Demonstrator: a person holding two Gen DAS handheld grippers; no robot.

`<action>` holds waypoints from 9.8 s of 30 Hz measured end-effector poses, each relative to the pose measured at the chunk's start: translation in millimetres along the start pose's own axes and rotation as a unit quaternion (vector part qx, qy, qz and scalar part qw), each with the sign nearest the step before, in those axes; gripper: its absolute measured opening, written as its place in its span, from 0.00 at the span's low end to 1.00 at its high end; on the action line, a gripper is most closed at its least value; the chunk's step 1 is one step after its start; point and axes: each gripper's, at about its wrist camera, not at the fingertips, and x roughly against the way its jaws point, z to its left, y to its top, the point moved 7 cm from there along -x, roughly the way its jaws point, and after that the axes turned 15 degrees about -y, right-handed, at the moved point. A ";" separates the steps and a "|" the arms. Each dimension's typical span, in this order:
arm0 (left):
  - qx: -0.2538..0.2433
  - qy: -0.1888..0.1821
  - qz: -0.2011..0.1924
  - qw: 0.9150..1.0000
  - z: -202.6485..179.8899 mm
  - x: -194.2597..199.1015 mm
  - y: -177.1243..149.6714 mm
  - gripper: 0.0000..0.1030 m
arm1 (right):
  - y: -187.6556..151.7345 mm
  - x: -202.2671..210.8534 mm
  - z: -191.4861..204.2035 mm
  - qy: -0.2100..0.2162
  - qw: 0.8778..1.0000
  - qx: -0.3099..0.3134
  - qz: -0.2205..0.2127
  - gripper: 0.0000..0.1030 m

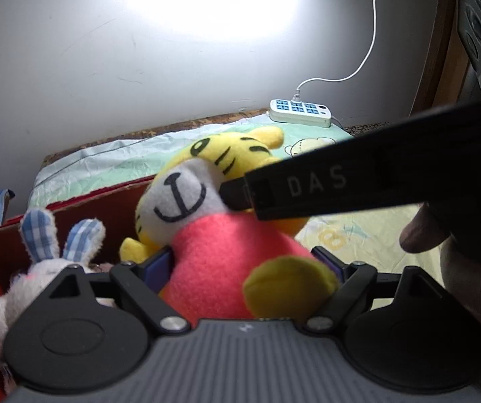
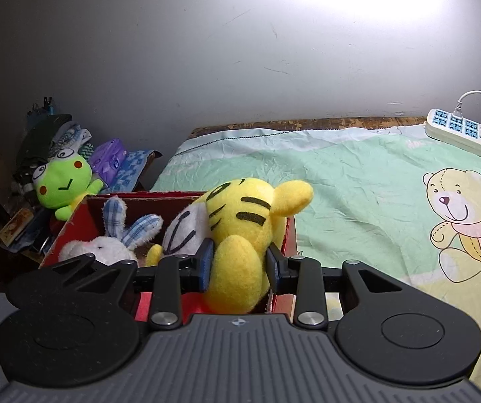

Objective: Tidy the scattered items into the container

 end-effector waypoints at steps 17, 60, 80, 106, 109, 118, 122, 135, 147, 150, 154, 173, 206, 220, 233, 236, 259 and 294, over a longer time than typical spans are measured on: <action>0.040 -0.016 -0.012 0.999 18.4 17.3 -14.3 0.85 | 3.9 -8.1 28.0 0.017 0.999 0.034 -0.013 0.32; -0.052 0.056 0.051 0.996 -4.5 -16.4 -26.3 0.87 | -9.9 -26.4 8.4 -0.024 0.998 0.056 0.013 0.32; -0.020 -0.015 0.014 1.000 9.4 16.0 -21.8 0.92 | 15.9 4.3 14.5 0.097 0.995 0.010 -0.019 0.31; 0.058 0.106 0.001 0.993 30.0 66.7 -6.6 0.92 | -4.9 -5.3 17.8 0.079 0.996 0.034 -0.008 0.29; 0.067 0.150 0.011 0.986 37.3 71.2 -9.2 0.92 | 1.3 5.1 12.8 0.082 0.996 0.008 -0.016 0.30; 0.131 0.226 0.020 0.965 62.2 91.9 -21.0 0.96 | -5.2 15.5 10.7 0.052 0.998 -0.029 -0.004 0.30; 0.137 0.248 0.024 0.959 60.9 98.8 -23.4 0.97 | -10.4 20.8 14.0 0.042 0.999 -0.033 -0.002 0.30; 0.150 0.290 0.044 0.944 58.5 108.1 -37.0 0.99 | -26.5 38.0 22.9 0.014 0.999 -0.046 -0.018 0.40; 0.160 0.330 0.050 0.929 44.2 115.8 -45.2 0.99 | -34.1 46.7 27.8 0.026 0.999 -0.023 -0.026 0.44; 0.163 0.345 0.058 0.922 37.7 114.7 -46.2 0.99 | -35.5 50.6 25.2 0.037 0.999 -0.018 -0.026 0.44; 0.177 0.358 0.060 0.915 28.1 112.2 -46.4 0.99 | -36.9 56.1 17.6 0.046 0.999 -0.005 -0.022 0.44; 0.234 0.390 0.073 0.887 -18.4 103.4 -62.3 0.99 | -56.3 64.8 -12.7 0.091 0.995 0.035 0.009 0.49; 0.187 0.348 0.049 0.917 21.1 134.4 -70.4 0.99 | -36.8 60.1 13.7 0.034 0.999 -0.041 -0.008 0.50; 0.189 0.333 0.055 0.922 26.5 132.1 -68.4 0.99 | -38.2 61.5 13.5 0.016 0.999 -0.037 -0.004 0.50; 0.176 0.304 0.068 0.934 25.1 121.1 -58.3 0.99 | -45.5 72.9 9.9 -0.020 0.999 -0.036 -0.004 0.52; 0.173 0.297 0.069 0.937 26.1 120.0 -57.2 0.99 | -46.0 74.5 14.3 -0.021 0.999 -0.035 -0.005 0.54; 0.177 0.263 0.112 0.942 44.0 120.0 -73.1 0.99 | -63.9 74.7 52.3 -0.022 0.999 -0.022 0.007 0.55; 0.179 0.299 0.098 0.932 82.3 145.6 -53.7 0.99 | -30.3 62.0 92.7 -0.022 0.999 -0.013 -0.021 0.58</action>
